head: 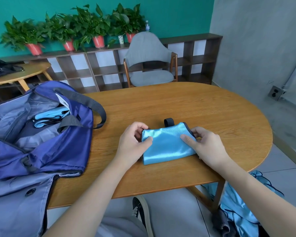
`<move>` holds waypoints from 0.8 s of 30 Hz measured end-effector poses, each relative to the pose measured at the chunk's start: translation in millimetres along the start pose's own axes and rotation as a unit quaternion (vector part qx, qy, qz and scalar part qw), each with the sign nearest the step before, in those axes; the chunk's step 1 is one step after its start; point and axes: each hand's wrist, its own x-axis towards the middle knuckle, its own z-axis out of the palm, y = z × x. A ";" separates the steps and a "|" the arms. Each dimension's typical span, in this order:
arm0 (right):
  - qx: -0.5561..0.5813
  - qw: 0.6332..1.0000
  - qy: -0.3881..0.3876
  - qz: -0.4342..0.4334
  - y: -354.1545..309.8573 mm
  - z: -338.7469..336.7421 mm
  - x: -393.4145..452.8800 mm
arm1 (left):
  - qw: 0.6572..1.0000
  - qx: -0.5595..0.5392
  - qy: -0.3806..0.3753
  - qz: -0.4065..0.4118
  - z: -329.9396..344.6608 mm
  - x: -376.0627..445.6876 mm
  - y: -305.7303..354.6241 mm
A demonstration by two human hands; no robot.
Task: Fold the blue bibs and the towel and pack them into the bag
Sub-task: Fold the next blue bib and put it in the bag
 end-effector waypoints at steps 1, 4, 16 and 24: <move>0.005 1.000 0.007 0.003 0.1 0.2 -1.1 | 0.999 0.024 -0.003 0.031 -0.8 -0.7 0.4; 0.007 1.000 0.030 0.001 4.9 1.8 -0.9 | 0.987 0.100 -0.027 0.125 0.1 -1.9 -3.2; -0.125 0.990 0.052 0.030 3.5 7.0 -2.0 | 0.975 0.112 -0.108 0.158 5.1 -12.4 2.2; -0.175 0.979 -0.064 0.080 -14.1 14.2 2.5 | 0.995 -0.030 -0.098 0.019 1.5 -6.1 9.5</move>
